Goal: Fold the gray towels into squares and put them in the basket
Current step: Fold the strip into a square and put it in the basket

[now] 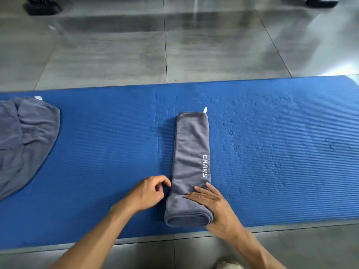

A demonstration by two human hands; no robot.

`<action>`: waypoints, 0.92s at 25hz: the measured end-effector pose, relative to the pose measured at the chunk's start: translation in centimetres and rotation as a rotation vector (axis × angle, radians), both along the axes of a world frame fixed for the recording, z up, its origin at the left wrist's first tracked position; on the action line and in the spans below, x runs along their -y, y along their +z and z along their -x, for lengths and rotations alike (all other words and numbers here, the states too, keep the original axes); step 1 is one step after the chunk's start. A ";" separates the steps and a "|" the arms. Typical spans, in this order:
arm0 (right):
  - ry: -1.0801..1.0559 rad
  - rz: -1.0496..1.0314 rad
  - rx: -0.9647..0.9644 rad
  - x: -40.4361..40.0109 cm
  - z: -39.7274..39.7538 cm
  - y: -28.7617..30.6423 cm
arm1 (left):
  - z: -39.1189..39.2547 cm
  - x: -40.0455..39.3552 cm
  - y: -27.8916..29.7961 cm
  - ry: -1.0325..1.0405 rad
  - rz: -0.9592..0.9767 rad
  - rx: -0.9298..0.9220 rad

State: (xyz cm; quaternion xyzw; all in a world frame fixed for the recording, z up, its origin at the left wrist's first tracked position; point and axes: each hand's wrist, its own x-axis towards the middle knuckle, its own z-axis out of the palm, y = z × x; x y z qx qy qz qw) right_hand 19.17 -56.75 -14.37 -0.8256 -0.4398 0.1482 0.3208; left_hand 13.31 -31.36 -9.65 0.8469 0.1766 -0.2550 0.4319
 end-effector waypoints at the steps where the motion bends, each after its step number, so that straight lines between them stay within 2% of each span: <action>1: -0.030 -0.026 -0.027 0.0 -0.2 0.5 | 0.4 -0.1 -0.4 -0.157 -0.182 0.168; 3: -0.044 -0.087 -0.087 -0.1 -0.5 1.6 | 0.9 0.2 -0.4 -0.500 -0.352 0.338; 5: -0.039 -0.133 -0.173 -0.2 -0.6 2.7 | 1.3 1.2 -0.5 -0.639 -0.333 0.406; 7: -0.070 -0.108 -0.311 0.0 -0.7 2.9 | 1.6 2.3 -0.3 -0.493 -0.160 0.445; 10: -0.206 -0.083 -0.513 0.2 -1.0 2.8 | 1.1 2.9 0.0 -0.258 0.002 0.316; 13: -0.344 -0.230 -0.644 -0.6 -1.4 3.4 | 0.2 2.7 -0.1 0.067 0.255 0.204; 15: -0.449 -0.289 -0.667 -1.5 -2.1 3.9 | -0.8 3.1 -0.2 0.229 0.236 0.152; 19: -0.675 -0.227 -0.652 -4.0 -3.4 3.7 | -2.6 4.3 -0.4 0.450 0.156 0.156; 23: -0.849 -0.072 -0.484 -5.4 -4.4 2.3 | -3.8 4.9 -1.1 0.422 0.007 0.157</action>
